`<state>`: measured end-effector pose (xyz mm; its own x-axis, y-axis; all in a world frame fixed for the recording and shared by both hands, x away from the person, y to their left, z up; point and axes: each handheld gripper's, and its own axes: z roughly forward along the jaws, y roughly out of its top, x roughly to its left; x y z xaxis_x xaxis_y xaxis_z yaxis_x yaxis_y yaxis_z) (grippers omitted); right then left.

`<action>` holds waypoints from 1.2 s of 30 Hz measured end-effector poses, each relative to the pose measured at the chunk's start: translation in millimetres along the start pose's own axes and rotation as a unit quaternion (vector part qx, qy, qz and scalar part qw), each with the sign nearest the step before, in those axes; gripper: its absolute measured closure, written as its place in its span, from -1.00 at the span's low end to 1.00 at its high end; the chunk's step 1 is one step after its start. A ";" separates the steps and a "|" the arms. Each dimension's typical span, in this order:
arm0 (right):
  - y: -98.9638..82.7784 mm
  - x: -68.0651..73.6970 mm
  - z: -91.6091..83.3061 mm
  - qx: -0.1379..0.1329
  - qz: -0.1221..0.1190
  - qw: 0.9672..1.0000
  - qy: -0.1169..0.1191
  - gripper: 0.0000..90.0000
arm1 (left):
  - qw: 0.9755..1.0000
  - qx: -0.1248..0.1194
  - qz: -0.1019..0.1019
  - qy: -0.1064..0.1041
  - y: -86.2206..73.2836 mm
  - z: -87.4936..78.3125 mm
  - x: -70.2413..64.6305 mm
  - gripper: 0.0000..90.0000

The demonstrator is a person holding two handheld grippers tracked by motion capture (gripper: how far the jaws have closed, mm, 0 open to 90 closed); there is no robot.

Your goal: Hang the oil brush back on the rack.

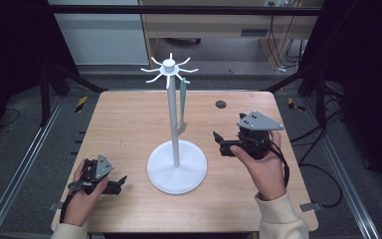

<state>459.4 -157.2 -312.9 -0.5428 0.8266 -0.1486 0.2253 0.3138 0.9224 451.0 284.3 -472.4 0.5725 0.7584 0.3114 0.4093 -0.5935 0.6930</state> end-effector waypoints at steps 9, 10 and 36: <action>-27.5 -10.7 4.8 0.010 0.012 1.000 -0.012 -0.78 | 1.000 0.001 0.000 -0.001 -0.2 0.0 0.0 -0.93; -30.9 -12.0 5.9 0.013 0.014 1.000 -0.017 -0.78 | 1.000 0.001 0.000 -0.001 -0.2 0.0 0.0 -0.93; -87.2 -28.0 27.4 0.091 0.005 0.995 -0.045 -0.79 | 1.000 0.000 -0.001 0.000 -0.2 0.1 0.3 -0.93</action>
<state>477.1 -194.9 -398.9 -0.4675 0.8659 -0.1778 0.3783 0.3778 0.8451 451.1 284.7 -472.6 0.5708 0.7603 0.3100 0.4104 -0.5912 0.6943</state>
